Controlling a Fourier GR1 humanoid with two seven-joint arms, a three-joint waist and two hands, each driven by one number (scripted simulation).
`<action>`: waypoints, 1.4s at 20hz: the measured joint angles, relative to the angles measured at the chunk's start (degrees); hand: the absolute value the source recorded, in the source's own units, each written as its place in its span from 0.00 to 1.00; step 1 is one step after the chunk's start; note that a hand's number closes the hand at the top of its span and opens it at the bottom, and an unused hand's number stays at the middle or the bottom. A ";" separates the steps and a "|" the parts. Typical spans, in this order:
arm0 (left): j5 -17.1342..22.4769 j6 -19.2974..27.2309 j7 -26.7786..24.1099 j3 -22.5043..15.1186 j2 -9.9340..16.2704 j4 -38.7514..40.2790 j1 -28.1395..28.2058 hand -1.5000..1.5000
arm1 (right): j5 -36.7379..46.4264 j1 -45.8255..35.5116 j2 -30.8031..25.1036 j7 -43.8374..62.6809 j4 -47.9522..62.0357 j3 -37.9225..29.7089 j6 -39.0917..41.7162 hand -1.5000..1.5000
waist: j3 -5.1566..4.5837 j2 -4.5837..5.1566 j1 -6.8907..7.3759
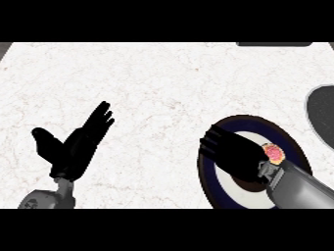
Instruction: Pick the eggplant from the plate and place it in the pan
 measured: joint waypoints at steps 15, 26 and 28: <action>-1.92 -2.01 1.31 1.57 -1.83 -0.57 0.27 0.50 | 10.14 -0.17 5.15 -12.38 9.66 -4.71 -17.17 1.00 | -0.20 -0.31 0.08; -1.47 -0.23 -0.26 5.14 -0.85 -0.76 4.64 0.50 | -3.29 18.35 15.35 15.63 1.87 -31.34 -18.32 1.00 | -0.06 -1.84 -7.16; -1.46 -0.33 -0.26 4.96 -0.84 -1.33 5.45 0.50 | -4.55 21.63 17.04 19.67 -3.43 -34.50 -20.55 1.00 | -0.03 -1.81 -6.96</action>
